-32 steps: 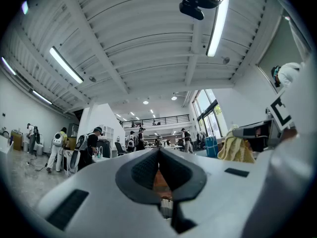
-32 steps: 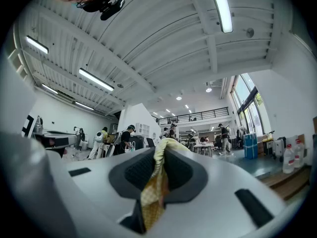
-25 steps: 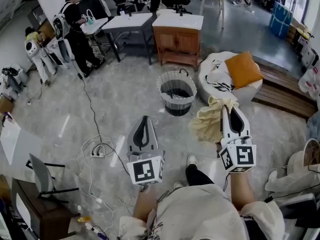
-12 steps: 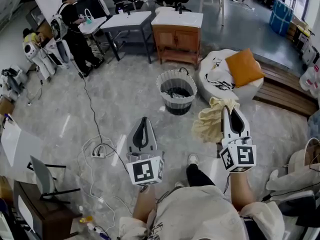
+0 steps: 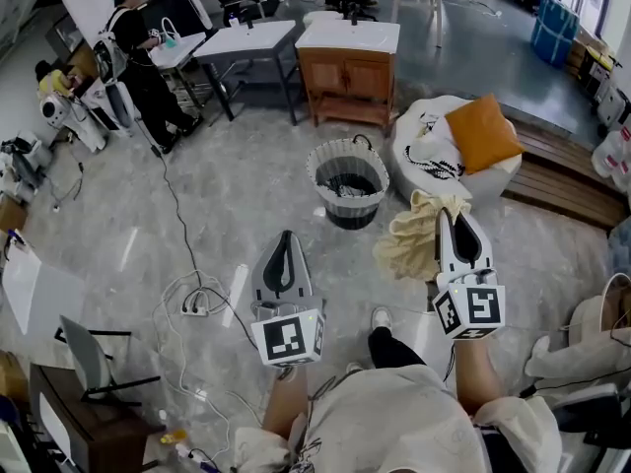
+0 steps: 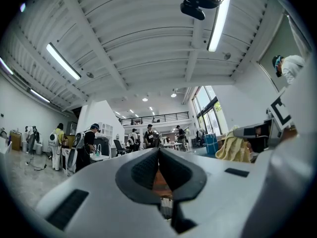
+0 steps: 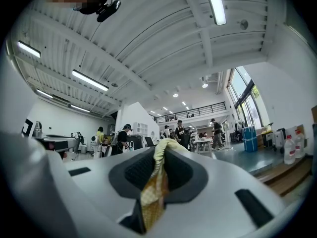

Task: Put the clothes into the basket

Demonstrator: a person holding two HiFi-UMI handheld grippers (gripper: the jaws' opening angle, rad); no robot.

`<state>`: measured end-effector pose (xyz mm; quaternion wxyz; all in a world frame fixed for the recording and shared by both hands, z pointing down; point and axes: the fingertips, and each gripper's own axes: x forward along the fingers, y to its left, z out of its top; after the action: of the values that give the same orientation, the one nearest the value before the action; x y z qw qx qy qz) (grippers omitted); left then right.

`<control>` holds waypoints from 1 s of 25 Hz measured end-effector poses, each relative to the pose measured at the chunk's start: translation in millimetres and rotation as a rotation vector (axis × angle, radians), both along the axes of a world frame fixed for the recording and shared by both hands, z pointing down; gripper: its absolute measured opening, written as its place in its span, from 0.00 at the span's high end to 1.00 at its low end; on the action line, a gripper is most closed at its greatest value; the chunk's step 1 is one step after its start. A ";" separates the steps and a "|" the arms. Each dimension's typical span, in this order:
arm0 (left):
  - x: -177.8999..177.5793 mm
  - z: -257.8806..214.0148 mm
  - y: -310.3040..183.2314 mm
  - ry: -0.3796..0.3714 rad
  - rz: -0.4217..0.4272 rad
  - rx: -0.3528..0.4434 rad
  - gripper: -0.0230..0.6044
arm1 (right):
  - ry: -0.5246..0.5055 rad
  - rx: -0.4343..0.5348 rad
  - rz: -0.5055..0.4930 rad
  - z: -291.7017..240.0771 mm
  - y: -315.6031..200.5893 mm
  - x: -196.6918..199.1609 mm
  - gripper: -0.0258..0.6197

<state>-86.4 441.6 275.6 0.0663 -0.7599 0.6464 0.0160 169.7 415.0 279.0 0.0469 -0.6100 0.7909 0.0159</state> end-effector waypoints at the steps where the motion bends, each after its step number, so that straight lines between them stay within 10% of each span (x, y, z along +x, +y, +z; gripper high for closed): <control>1: 0.2 0.5 -5.1 0.001 -0.001 -0.002 0.96 | 0.000 -0.003 0.000 0.7 -5.3 0.1 0.90; 25: 50.6 3.5 -178.3 -0.012 -0.031 -0.019 0.96 | -0.022 -0.027 -0.012 11.3 -182.8 52.0 0.90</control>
<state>-35.8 263.3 279.0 0.0631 -0.7506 0.6577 0.0043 221.8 232.2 290.3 0.0475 -0.6061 0.7940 -0.0018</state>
